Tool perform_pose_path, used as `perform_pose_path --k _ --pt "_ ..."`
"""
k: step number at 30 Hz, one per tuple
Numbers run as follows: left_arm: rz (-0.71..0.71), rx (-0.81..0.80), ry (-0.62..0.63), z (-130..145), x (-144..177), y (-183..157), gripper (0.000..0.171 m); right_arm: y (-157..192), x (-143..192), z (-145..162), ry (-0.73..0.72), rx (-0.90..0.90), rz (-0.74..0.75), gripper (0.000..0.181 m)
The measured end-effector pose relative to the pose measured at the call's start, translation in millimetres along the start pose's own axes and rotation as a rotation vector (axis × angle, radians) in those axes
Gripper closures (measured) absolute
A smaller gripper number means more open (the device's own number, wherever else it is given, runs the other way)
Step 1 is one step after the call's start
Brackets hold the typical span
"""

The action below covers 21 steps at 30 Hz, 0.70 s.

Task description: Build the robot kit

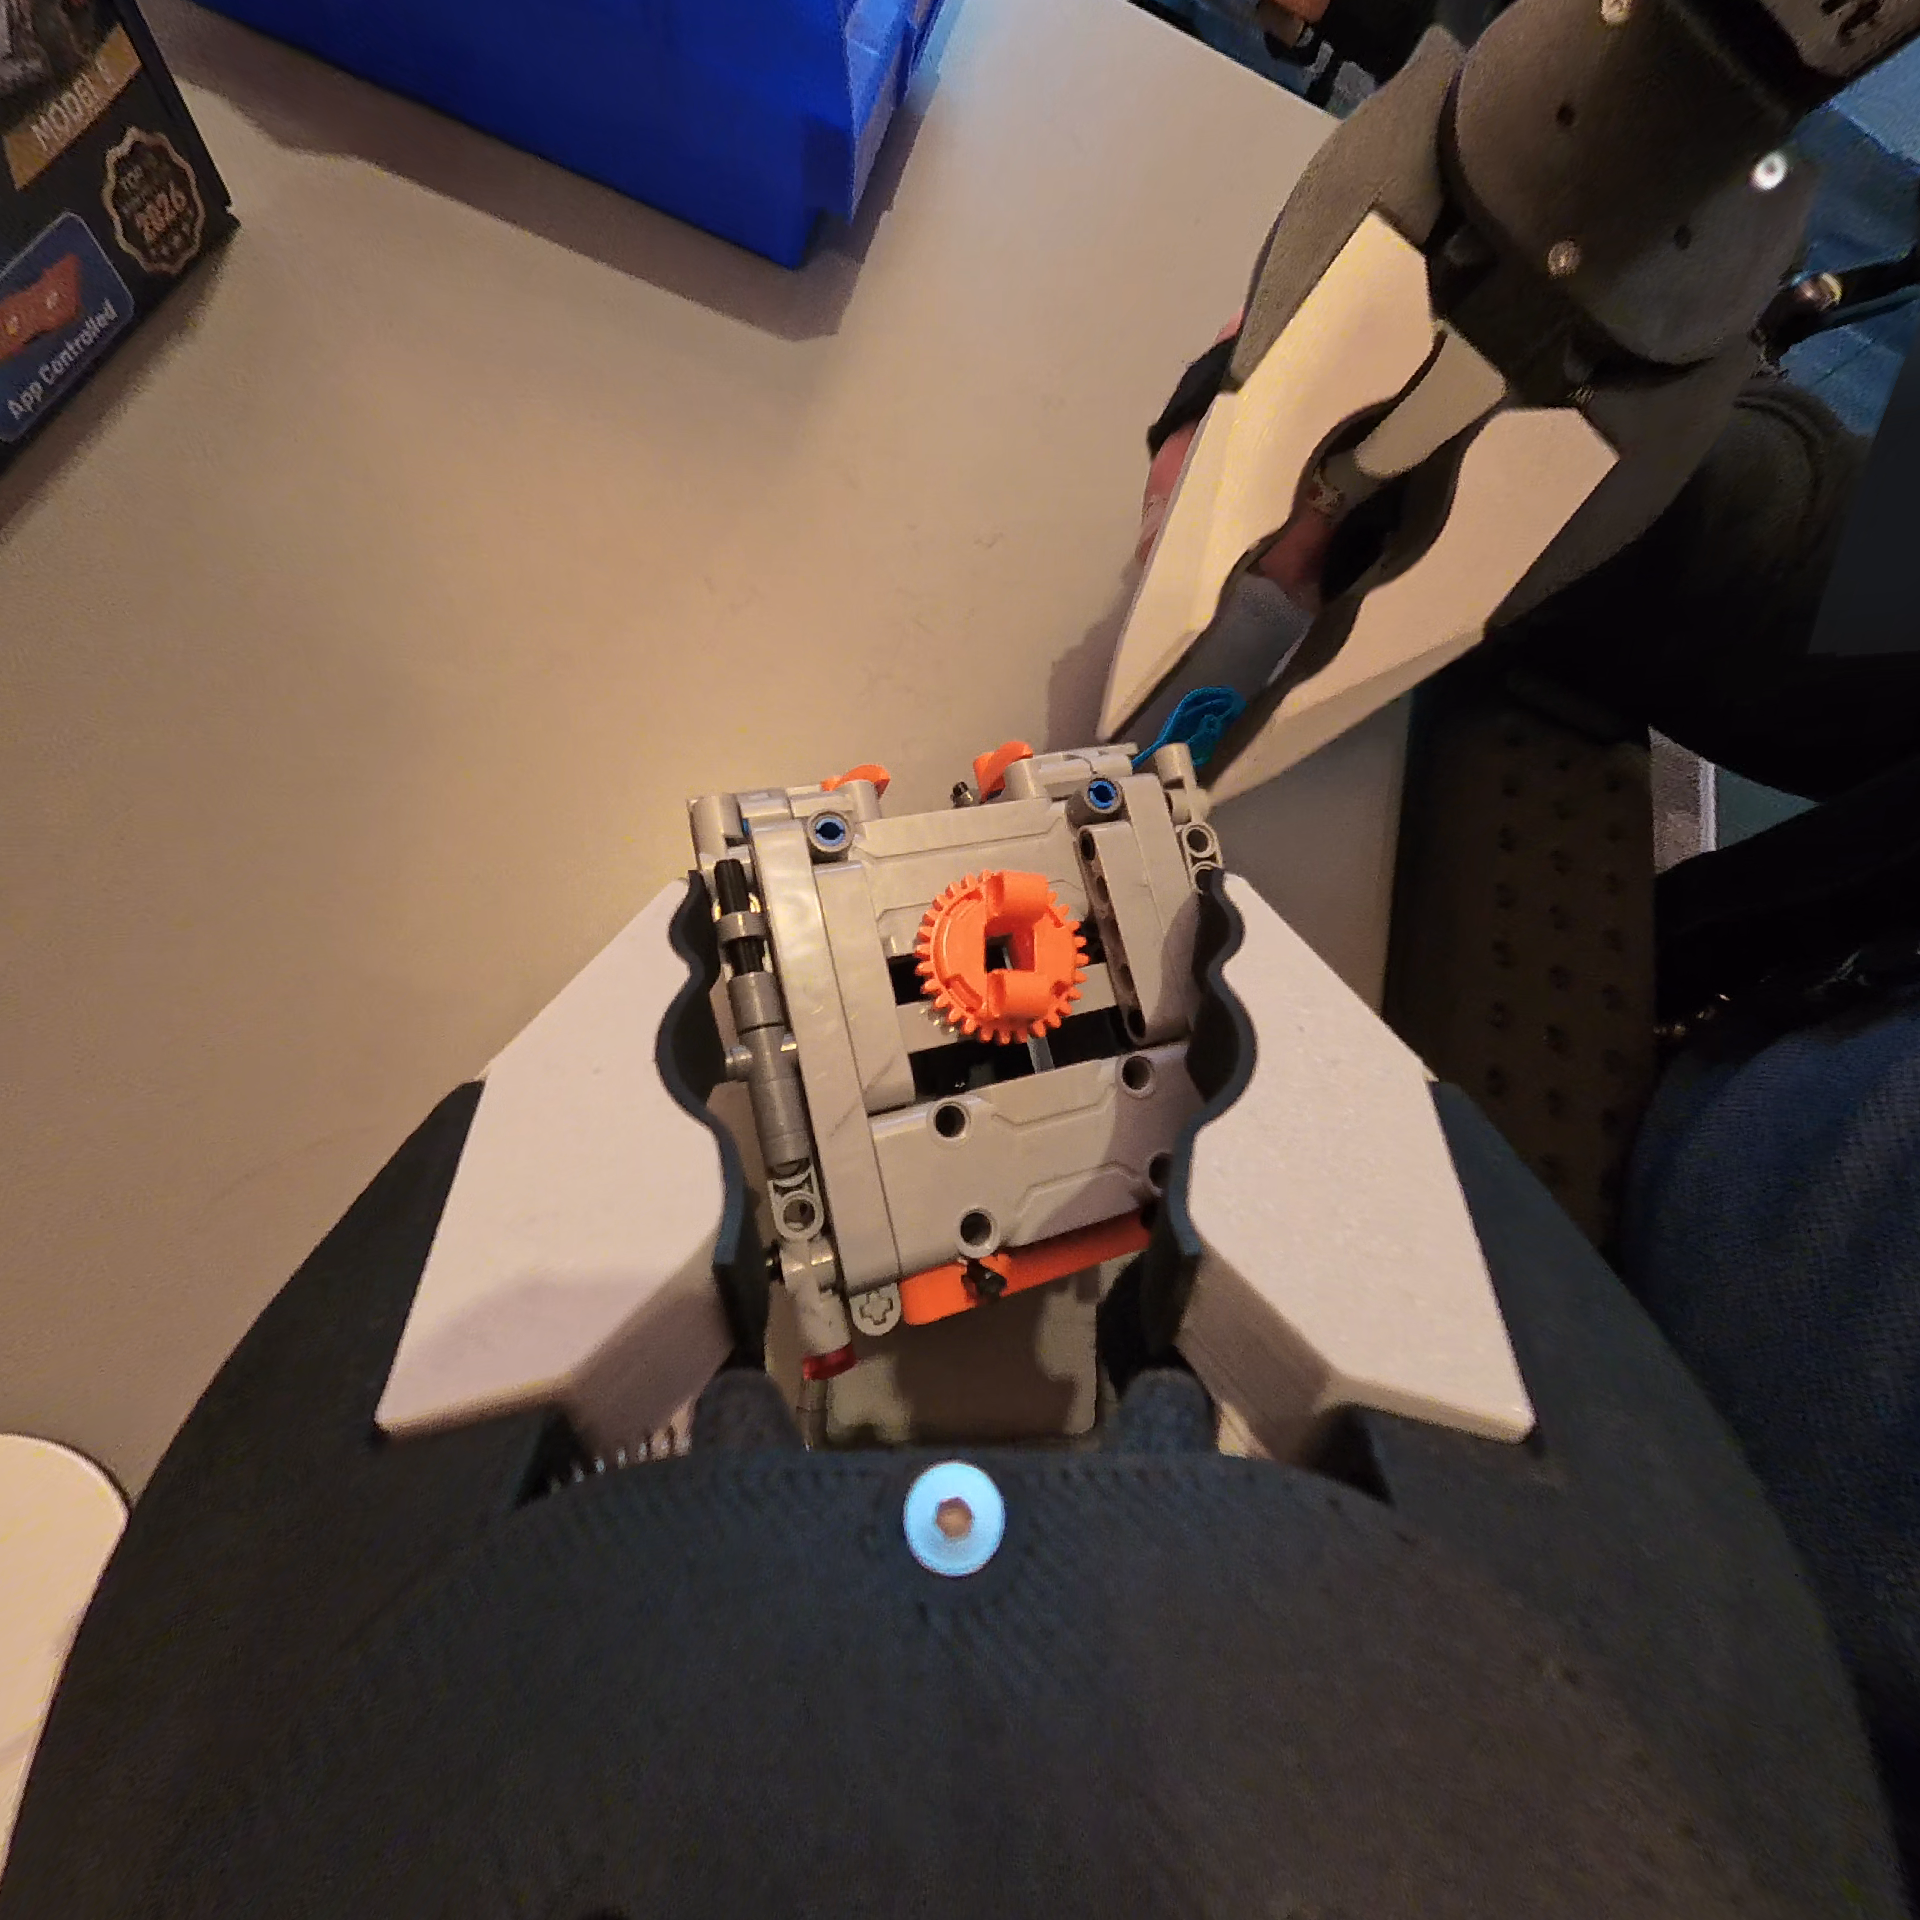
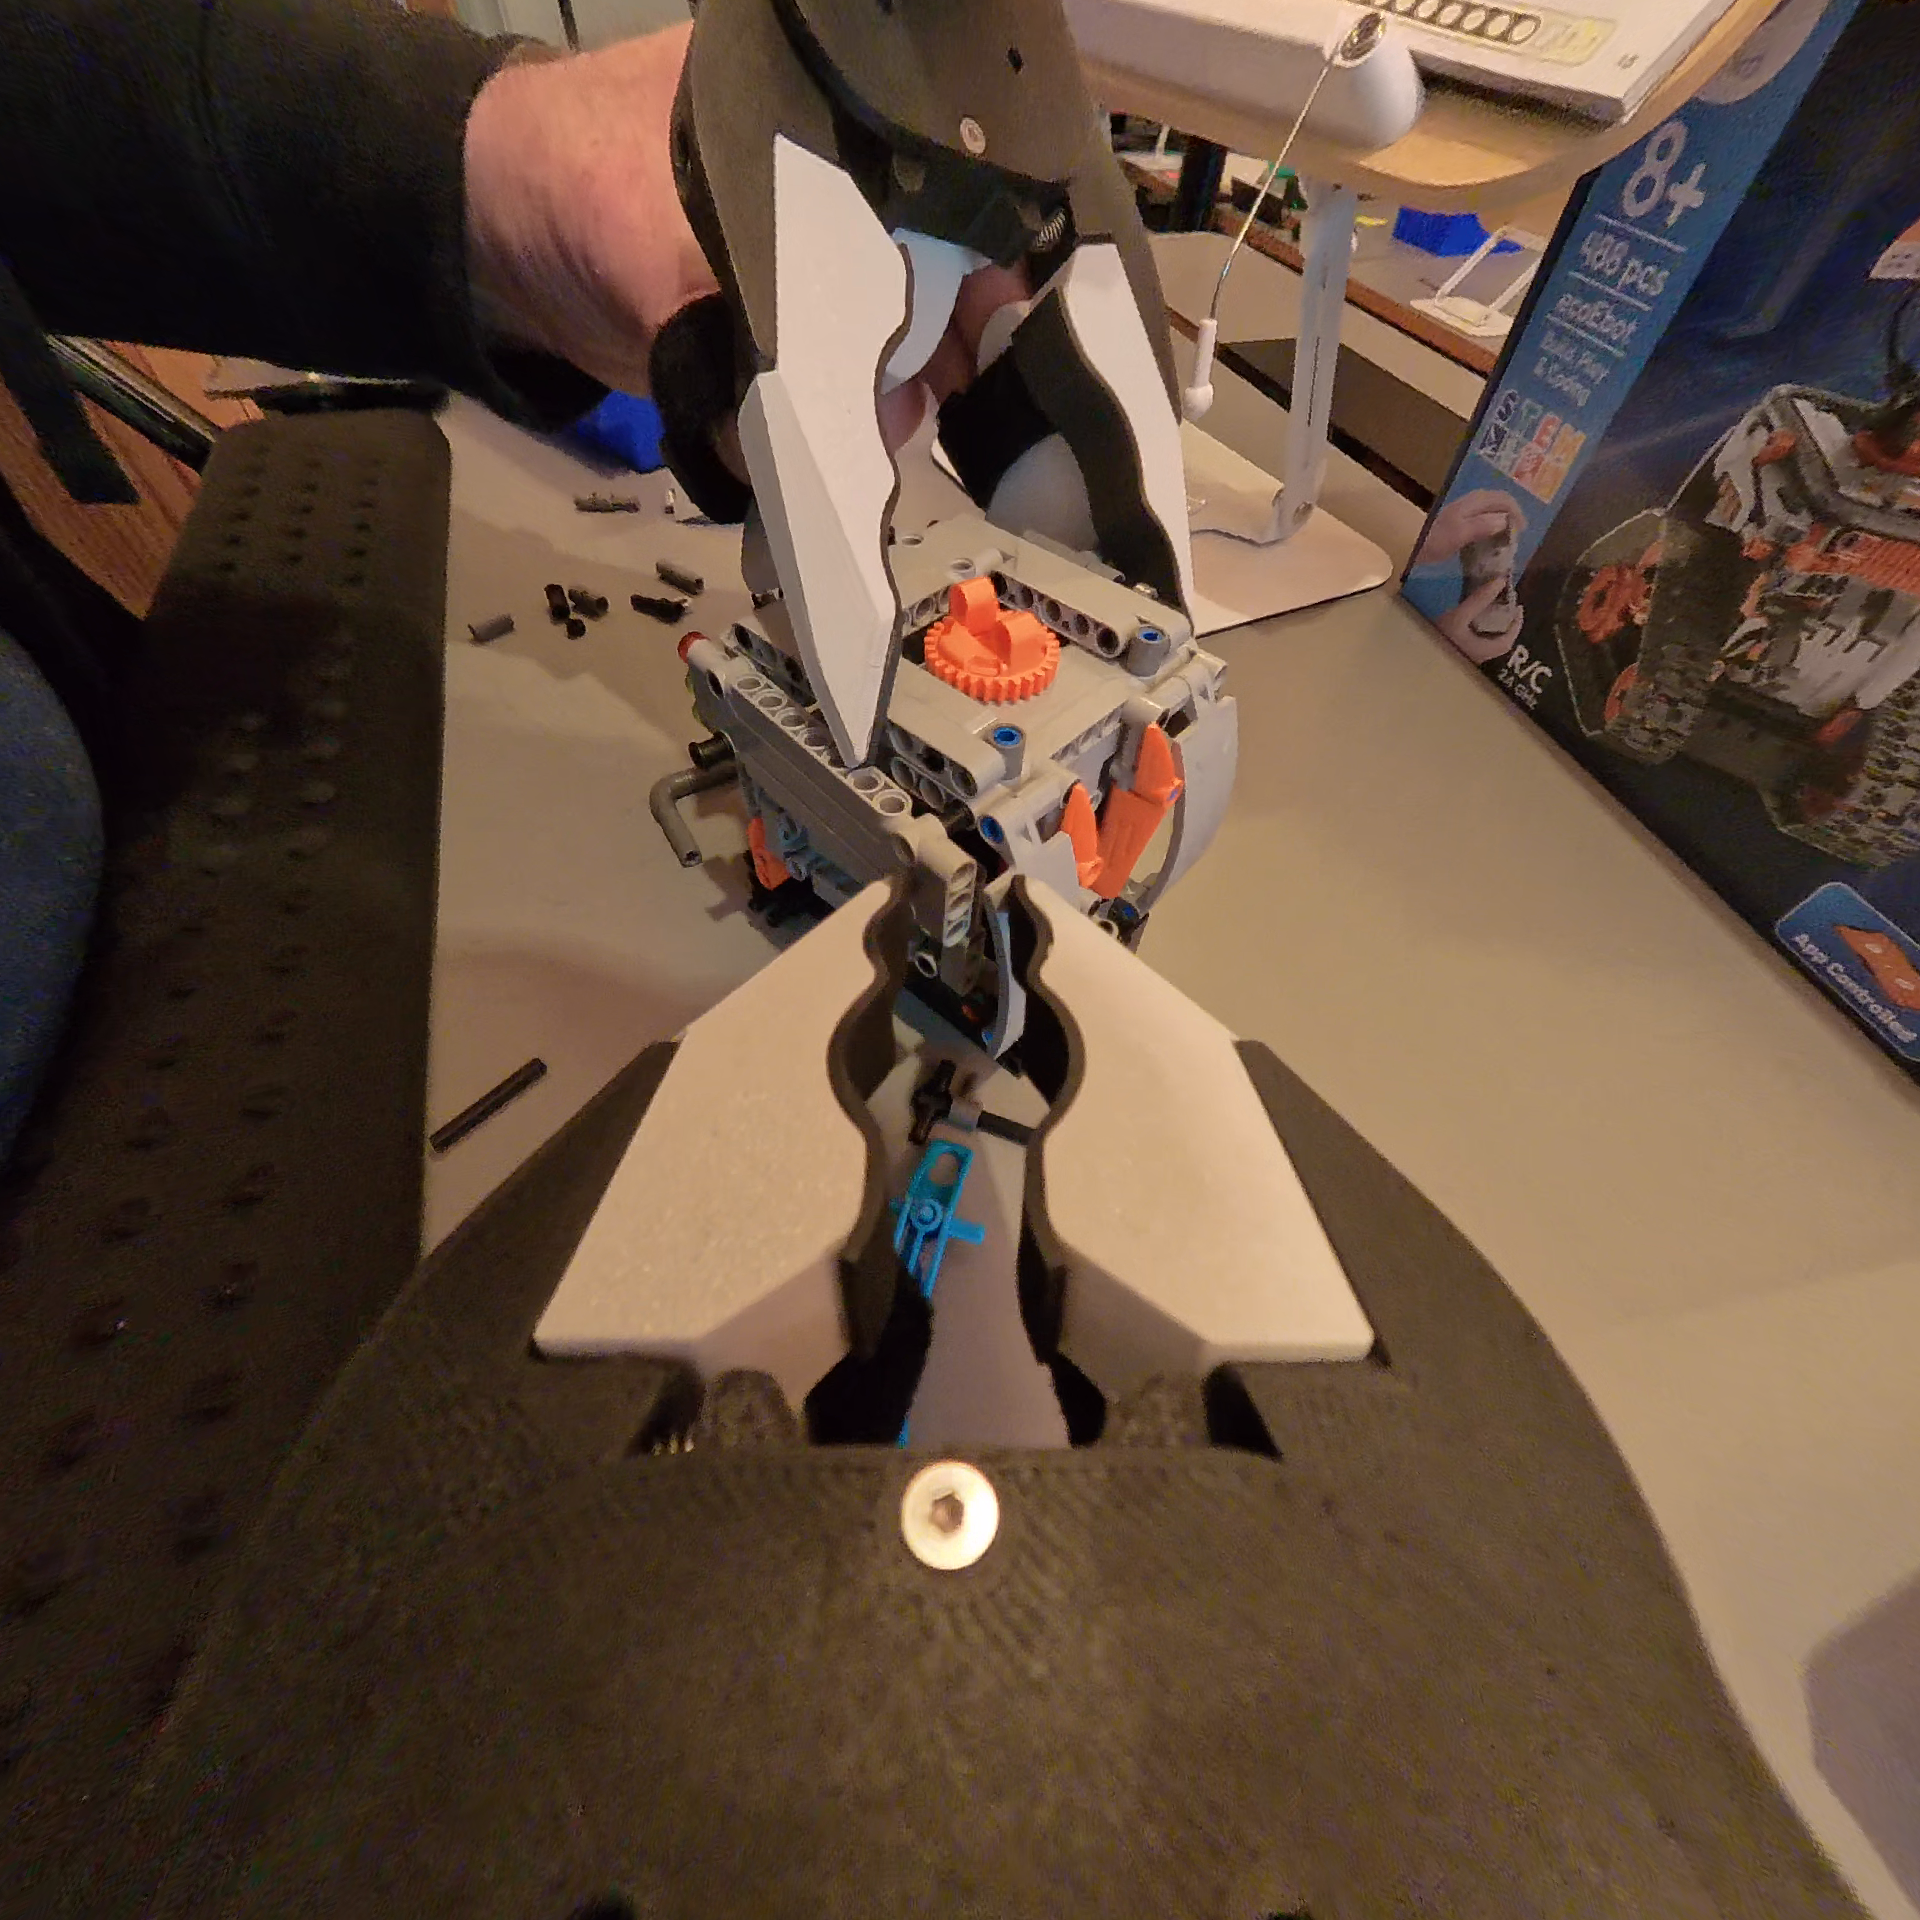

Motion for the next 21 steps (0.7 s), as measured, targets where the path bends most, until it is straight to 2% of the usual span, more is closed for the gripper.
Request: perform_pose_path --k 13,16,21 --pt "0.012 0.002 -0.019 1.1 0.2 0.7 0.081 9.0 -0.5 -5.4 0.014 0.140 0.068 0.173" --pt "0.011 -0.003 -0.021 1.3 0.0 0.0 0.081 8.2 -0.5 -4.4 0.000 0.102 0.036 0.172" --pt "0.042 -0.022 -0.008 0.7 -2.6 -3.8 0.081 5.5 -3.9 -4.1 -0.032 -0.013 -0.145 0.171"
Point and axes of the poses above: each gripper's, where its closed fingertips meet, x back along the fingers, z out of its underside, y = z × x across the jaws, the point moved 7 cm from there along x, back along the fingers, and after that the axes turned 2 degrees about y, right-handed, at the moved point
